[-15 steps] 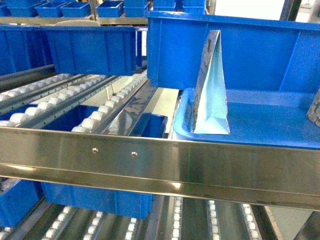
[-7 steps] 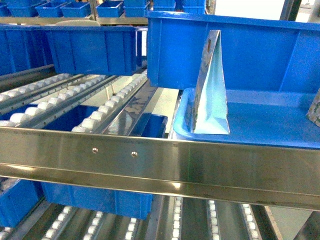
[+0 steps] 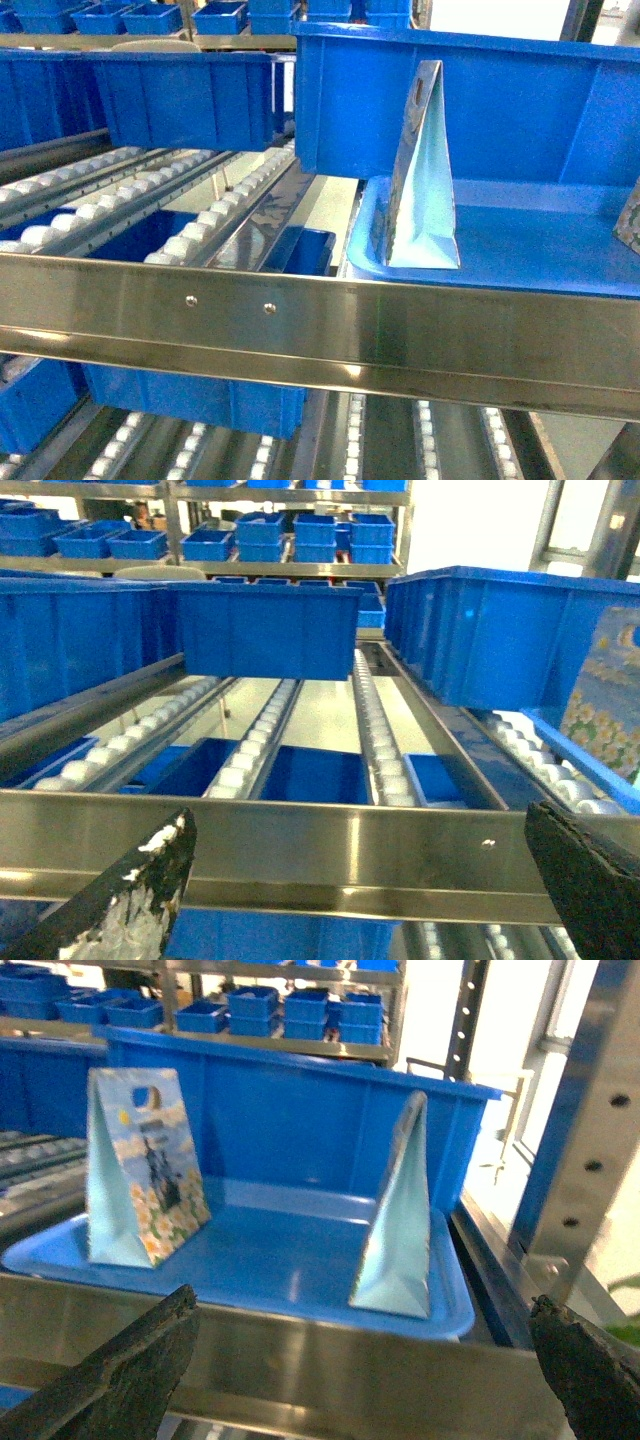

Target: Move flower gift bag to table near conveyor

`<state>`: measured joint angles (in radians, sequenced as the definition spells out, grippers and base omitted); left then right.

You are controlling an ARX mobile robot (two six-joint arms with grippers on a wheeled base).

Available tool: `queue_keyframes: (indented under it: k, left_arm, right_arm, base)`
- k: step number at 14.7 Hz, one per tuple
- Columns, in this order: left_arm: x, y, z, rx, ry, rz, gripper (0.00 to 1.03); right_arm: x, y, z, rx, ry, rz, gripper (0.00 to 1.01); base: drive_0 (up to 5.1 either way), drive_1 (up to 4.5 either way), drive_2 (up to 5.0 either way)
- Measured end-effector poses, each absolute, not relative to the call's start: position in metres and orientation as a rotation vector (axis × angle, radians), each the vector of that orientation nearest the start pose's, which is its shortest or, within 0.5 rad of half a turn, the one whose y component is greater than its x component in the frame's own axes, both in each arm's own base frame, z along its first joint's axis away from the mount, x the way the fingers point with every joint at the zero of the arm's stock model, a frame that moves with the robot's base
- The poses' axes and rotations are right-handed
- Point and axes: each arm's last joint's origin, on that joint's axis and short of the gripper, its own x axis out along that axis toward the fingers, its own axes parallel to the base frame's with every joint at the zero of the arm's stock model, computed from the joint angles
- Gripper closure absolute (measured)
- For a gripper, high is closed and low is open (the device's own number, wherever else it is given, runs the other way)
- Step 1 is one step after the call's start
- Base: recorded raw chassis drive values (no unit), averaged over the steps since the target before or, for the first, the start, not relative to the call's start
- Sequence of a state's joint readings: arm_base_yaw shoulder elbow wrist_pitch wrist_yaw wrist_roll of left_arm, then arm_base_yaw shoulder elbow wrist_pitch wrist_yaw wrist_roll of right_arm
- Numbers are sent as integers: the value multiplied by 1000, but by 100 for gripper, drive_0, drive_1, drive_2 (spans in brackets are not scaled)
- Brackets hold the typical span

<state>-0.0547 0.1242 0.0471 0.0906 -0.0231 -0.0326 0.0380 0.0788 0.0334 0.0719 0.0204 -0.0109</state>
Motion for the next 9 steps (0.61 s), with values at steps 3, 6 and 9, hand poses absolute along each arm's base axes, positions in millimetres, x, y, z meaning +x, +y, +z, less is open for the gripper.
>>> queue_keyframes:
  k: [3,6,9]
  left_arm:
    - [134,-18,205,-100,26,-104,5]
    - [168,-42,209,-152,126,-206,5]
    - [199,-75,226,-227,200,-312,5]
  right_arm:
    - [119,17,210,-47,-57,90,3]
    - [143,32,216,-69,31,143,3]
    - [170,34,224,-113,40,132,3]
  base:
    - [0,0,0]
    - [0,0,0]
    - [0,0,0]
